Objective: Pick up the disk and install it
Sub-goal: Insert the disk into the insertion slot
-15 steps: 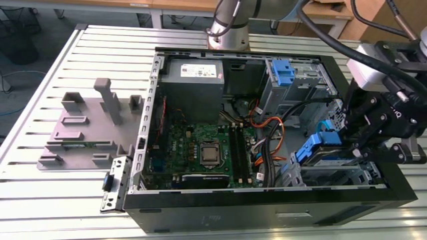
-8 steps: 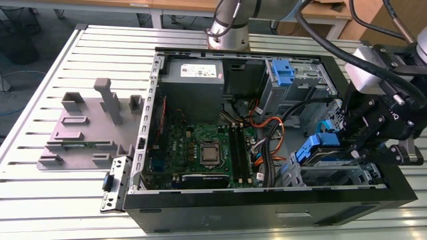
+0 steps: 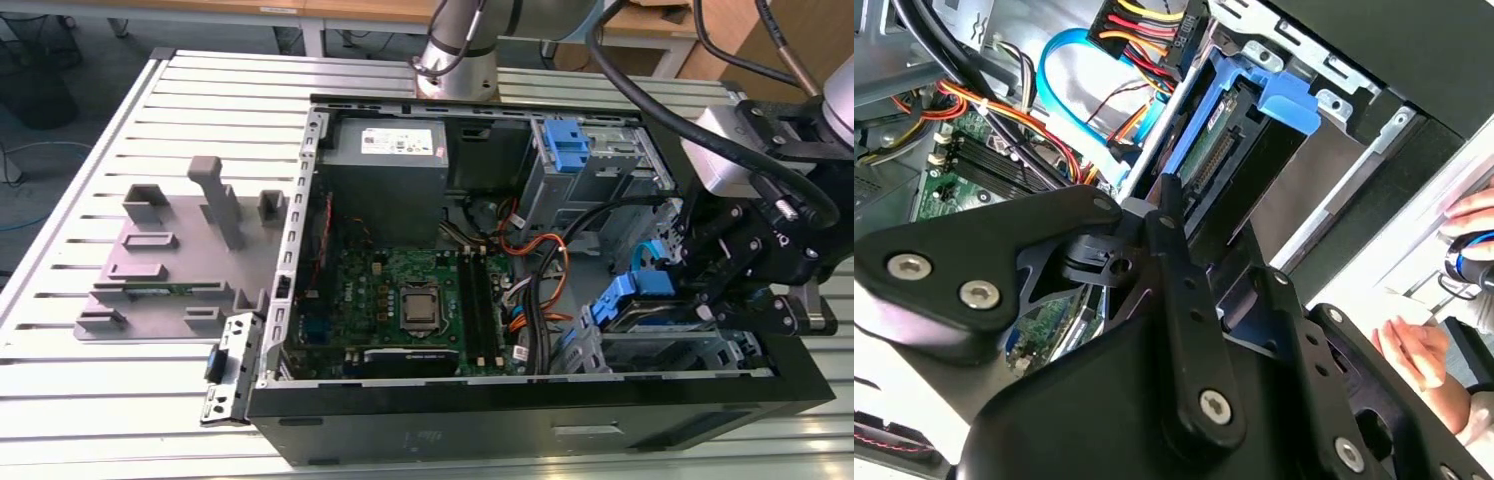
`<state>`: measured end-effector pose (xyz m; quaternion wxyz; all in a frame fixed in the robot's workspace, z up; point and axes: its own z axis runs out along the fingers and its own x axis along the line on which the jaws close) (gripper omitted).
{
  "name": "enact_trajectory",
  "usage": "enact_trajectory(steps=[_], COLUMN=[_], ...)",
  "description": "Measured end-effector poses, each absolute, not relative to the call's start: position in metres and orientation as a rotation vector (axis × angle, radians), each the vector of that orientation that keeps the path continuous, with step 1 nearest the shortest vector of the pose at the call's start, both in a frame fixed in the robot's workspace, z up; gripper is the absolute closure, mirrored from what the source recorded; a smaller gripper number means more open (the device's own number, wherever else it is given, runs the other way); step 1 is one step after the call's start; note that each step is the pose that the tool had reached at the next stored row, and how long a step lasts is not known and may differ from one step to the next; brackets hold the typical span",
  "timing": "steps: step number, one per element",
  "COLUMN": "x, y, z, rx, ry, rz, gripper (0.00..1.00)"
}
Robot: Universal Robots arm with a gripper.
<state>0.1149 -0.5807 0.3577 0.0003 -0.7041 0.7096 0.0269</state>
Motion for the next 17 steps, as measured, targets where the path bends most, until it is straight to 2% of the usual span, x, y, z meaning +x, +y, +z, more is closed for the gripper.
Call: enact_trajectory(steps=[3,4,5,6,17], x=[0.1150,0.1150,0.1150,0.1150,0.1114], y=[-0.5808,-0.5808,-0.5807,-0.5807,-0.5806], z=[0.3574,0.3575,0.3576,0.3576,0.3521], rx=[-2.212,-2.212,-2.212,-2.212,-2.207], ry=[2.229,2.229,2.229,2.229,2.223], rz=[0.085,0.085,0.084,0.085,0.089], gripper=[0.64,0.59,0.59,0.52,0.52])
